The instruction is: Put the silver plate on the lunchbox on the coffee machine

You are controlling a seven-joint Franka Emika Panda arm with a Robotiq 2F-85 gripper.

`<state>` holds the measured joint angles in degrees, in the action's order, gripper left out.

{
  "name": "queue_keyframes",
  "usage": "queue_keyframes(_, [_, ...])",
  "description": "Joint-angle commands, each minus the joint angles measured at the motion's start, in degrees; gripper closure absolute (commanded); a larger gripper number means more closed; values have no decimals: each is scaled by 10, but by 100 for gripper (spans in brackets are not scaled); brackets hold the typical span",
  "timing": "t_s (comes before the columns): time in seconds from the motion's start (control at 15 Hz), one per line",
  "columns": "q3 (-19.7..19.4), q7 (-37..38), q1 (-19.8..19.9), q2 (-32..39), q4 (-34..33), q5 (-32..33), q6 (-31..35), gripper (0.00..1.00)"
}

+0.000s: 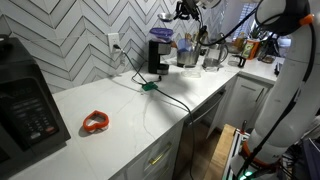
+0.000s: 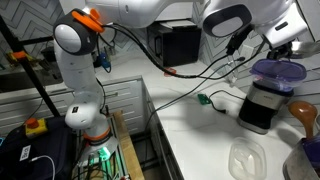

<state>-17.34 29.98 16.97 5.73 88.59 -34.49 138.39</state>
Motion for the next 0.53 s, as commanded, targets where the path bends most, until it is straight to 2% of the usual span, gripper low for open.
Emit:
queue_keyframes(0.0, [8,-15,4,-11,4,-1,-26,100])
queue_keyframes(0.33, [11,-17,1,-11,24,18,-28,100])
queue_keyframes(0.47, [16,-30,0,-10,36,1,-16,100])
